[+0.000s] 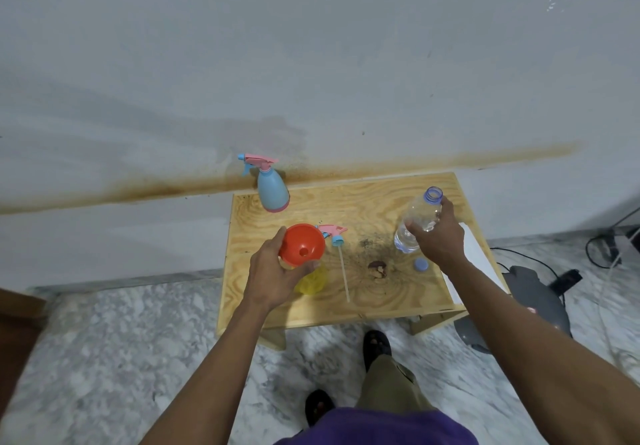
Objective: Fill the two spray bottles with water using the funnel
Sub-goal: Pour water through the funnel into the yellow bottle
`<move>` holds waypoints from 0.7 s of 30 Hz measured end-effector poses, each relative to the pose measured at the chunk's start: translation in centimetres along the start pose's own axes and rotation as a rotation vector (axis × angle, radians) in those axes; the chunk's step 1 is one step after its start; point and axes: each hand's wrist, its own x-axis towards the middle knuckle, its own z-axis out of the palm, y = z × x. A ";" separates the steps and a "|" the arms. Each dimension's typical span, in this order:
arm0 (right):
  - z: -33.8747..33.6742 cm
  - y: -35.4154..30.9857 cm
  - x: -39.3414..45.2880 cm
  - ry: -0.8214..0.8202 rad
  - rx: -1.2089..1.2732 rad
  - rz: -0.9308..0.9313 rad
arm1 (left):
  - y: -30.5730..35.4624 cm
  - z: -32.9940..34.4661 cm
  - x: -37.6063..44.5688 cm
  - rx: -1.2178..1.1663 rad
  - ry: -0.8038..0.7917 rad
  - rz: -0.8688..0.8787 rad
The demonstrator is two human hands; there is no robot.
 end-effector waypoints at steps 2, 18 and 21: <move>-0.1 0.4 -0.2 -0.006 -0.011 0.002 | 0.3 -0.1 -0.2 -0.008 0.023 0.014; -1.3 1.7 -1.8 0.046 0.048 -0.075 | 9.2 8.0 4.0 -0.030 0.026 -0.078; -1.9 2.4 -2.2 -0.007 0.041 -0.082 | 8.4 12.0 5.6 -0.038 -0.058 -0.268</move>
